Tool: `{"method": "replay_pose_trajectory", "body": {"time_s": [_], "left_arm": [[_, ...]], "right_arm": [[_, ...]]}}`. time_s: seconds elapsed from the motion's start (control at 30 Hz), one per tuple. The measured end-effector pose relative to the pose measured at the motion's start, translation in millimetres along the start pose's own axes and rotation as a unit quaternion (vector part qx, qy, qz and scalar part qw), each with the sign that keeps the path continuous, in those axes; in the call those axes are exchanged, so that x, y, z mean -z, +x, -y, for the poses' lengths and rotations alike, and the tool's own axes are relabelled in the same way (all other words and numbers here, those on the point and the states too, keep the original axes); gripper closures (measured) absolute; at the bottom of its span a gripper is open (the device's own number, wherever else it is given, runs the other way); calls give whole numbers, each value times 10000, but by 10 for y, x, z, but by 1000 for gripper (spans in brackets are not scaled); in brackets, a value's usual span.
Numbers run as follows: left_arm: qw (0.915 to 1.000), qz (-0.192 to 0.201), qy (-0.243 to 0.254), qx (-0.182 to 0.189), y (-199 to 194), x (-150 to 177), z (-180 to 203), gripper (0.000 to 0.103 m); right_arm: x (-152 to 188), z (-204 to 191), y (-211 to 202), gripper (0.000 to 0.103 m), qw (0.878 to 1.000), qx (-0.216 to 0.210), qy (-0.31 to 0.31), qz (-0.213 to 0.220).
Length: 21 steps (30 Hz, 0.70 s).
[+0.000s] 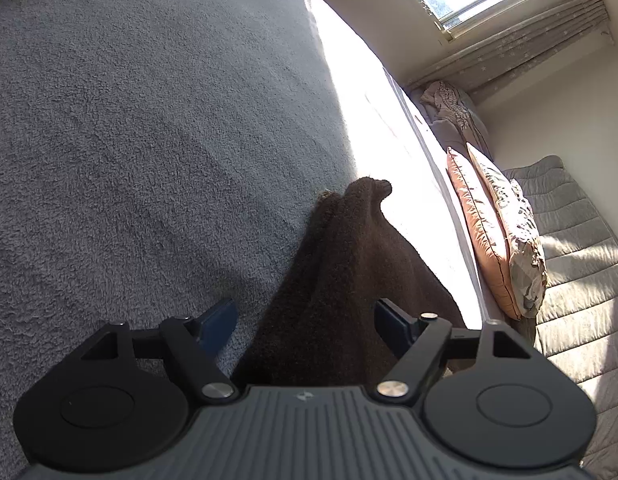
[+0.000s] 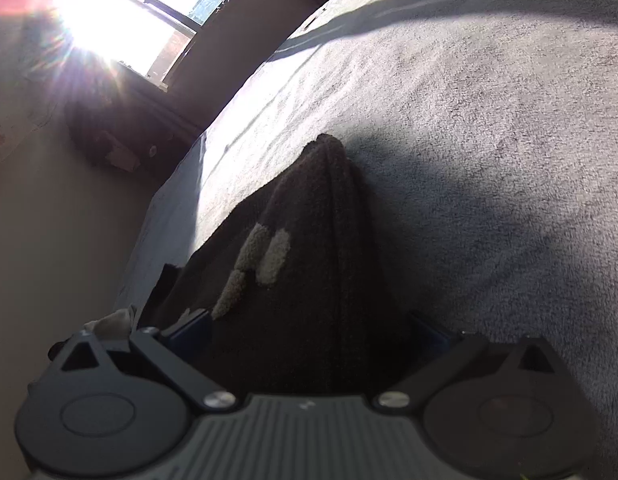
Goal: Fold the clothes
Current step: 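Grasp the folded sweater with both grippers and lift it off the blanket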
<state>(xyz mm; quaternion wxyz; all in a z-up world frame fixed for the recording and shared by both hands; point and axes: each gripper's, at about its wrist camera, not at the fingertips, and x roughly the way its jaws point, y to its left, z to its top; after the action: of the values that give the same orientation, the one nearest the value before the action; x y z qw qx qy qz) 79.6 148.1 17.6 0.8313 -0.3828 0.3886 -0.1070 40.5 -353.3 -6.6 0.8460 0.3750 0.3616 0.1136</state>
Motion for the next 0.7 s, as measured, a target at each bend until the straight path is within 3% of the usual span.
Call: {"method": "replay_pose_trajectory", "body": {"time_s": [0.1,0.23,0.3,0.4,0.47,0.57,0.7], "left_arm": [[9996,-67,238,112,59,-14,42,19],[9971,-144,701,258,178,18,163,4],[9948,-187,930,382,252,51,219,4],[9921,-196,1192,343,321,115,285,12],[9923,-229,1175,332,343,112,267,34],[9947,-251,929,349,350,86,204,63],[9963,-69,828,201,286,103,283,70]], "right_arm": [[-70,19,103,1,9992,-195,-336,-107],[-41,-4,170,3,9975,-253,-661,-31],[-16,-16,189,11,9970,-170,-756,32],[-4,12,194,34,9975,-30,-701,131],[-21,66,186,52,9985,-4,-511,174],[-16,77,174,66,9991,-33,-353,251],[22,-125,94,74,9964,156,-675,480]]}}
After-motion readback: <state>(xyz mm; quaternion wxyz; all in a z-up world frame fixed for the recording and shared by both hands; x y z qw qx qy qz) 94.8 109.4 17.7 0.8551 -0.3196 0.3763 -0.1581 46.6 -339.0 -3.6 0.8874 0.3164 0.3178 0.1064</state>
